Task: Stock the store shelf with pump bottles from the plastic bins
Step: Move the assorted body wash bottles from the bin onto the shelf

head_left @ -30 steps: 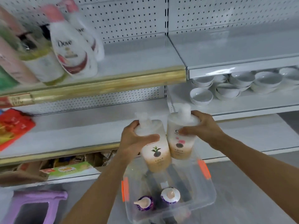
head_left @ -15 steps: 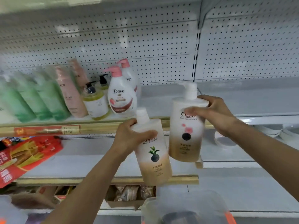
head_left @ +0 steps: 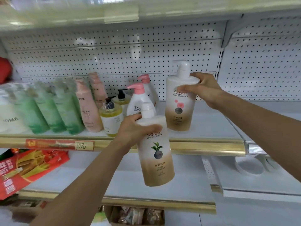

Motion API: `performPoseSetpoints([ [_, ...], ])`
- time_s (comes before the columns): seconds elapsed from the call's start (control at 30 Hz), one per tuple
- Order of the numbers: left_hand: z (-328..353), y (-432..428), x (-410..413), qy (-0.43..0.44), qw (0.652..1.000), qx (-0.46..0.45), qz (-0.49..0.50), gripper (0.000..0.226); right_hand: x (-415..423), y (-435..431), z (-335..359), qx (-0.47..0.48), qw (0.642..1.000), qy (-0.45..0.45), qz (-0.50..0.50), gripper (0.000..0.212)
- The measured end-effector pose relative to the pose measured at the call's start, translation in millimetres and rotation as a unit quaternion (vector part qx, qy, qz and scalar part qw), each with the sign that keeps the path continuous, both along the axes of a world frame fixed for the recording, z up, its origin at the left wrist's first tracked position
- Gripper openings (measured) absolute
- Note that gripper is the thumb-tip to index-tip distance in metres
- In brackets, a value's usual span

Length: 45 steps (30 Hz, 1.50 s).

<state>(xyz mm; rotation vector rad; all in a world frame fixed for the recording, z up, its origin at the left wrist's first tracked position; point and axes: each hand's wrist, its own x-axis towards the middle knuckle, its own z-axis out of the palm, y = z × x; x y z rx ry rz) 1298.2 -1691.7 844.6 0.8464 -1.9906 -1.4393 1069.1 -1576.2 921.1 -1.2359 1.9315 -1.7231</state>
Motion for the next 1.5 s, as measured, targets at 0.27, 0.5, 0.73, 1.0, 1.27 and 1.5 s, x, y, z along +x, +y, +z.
performPoseSetpoints([
  [0.27, 0, -17, -6, 0.007, 1.000, 0.013, -0.003, 0.053, -15, -32, -13, 0.051, 0.999, -0.006, 0.008, 0.053],
  [0.5, -4, -20, -15, -0.007, 1.000, -0.008, 0.013, 0.059, -16, -30, -25, 0.083, 0.996, -0.022, 0.039, 0.046],
  [0.73, -1, -28, -16, 0.017, 0.999, 0.024, 0.016, 0.053, -12, -37, -87, 0.141, 0.989, 0.006, -0.050, 0.075],
  [1.0, 2, -33, -21, 0.009, 1.000, 0.029, 0.001, 0.062, -40, -70, -79, 0.168, 0.984, 0.022, -0.063, 0.067],
  [1.27, 5, -30, -18, -0.002, 1.000, 0.023, 0.002, 0.064, -53, -86, -78, 0.178, 0.982, 0.007, -0.061, 0.052],
  [1.5, 18, -20, -11, 0.006, 1.000, -0.008, 0.000, 0.065, -9, -39, -77, 0.101, 0.985, 0.093, -0.109, 0.066],
])
